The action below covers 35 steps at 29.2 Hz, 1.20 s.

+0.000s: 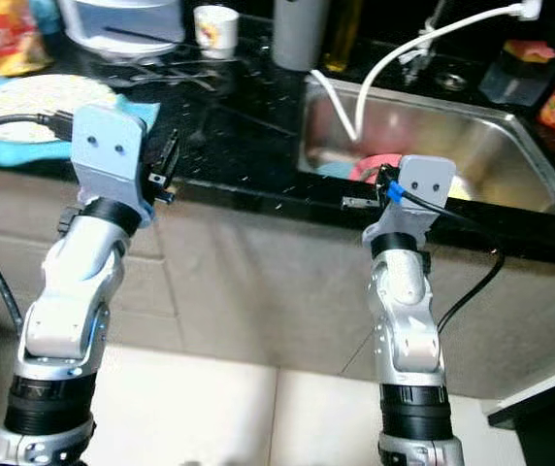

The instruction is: Kitchen organization

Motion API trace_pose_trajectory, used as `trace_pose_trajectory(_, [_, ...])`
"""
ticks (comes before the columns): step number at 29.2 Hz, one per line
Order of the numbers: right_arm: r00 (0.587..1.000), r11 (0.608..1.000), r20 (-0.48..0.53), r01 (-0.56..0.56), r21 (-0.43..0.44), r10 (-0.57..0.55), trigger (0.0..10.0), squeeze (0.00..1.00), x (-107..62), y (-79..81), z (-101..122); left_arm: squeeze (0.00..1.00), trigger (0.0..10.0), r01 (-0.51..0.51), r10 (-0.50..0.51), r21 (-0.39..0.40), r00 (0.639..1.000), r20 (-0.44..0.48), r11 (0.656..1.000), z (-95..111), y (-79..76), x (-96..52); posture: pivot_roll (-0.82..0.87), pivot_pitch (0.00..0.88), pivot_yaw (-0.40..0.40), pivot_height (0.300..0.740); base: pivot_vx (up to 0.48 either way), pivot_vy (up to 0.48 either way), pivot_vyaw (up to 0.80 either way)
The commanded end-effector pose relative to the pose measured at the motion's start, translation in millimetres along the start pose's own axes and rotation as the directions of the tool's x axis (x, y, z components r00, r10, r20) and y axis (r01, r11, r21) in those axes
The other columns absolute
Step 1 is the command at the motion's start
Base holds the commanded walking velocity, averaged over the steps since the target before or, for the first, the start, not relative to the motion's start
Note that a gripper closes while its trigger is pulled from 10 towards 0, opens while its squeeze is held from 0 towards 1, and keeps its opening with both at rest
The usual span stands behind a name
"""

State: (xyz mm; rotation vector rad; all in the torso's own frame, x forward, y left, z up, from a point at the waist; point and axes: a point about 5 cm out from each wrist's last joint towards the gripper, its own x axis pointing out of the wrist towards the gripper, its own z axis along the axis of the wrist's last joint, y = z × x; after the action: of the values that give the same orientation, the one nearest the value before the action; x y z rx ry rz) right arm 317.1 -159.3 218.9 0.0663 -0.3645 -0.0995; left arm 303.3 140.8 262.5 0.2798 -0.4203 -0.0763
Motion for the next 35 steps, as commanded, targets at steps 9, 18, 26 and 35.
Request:
trace_pose_trajectory(9, [1.0, 1.0, -0.001, 0.013, -0.001, -0.013, 10.0, 0.0, -1.0, -3.4, 0.5, 0.0, 10.0, 0.023, -0.023, -0.003, 1.0, -0.019, 1.0, -2.4, -4.3, 1.2, 0.24, 0.073, -0.095, 0.74, -0.057, 0.0, 0.0])
trace_pose_trajectory(18, [1.0, 1.0, -0.001, 0.012, 0.002, -0.012, 10.0, 0.0, -1.5, -2.8, 0.5, 0.0, 10.0, 0.031, -0.032, -0.008, 0.999, -0.026, 0.999, -3.6, -5.6, 1.2, 0.24, 0.073, -0.094, 0.74, 0.0, 0.0, 0.0])
trace_pose_trajectory(26, [1.0, 1.0, -0.001, 0.012, 0.003, -0.012, 10.0, 0.0, -1.7, -2.9, 0.6, 0.0, 10.0, 0.033, -0.033, -0.007, 0.999, -0.033, 0.999, -4.0, -6.2, 1.3, 0.24, 0.074, -0.093, 0.74, 0.0, 0.0, 0.0])
trace_pose_trajectory(35, [1.0, 1.0, -0.002, 0.011, 0.003, -0.011, 10.0, 0.0, -2.0, -2.9, 0.4, 0.0, 10.0, 0.04, -0.04, 0.002, 0.998, -0.051, 0.999, -8.1, -7.4, -1.5, 0.24, 0.075, -0.094, 0.74, 0.0, 0.0, 0.0])
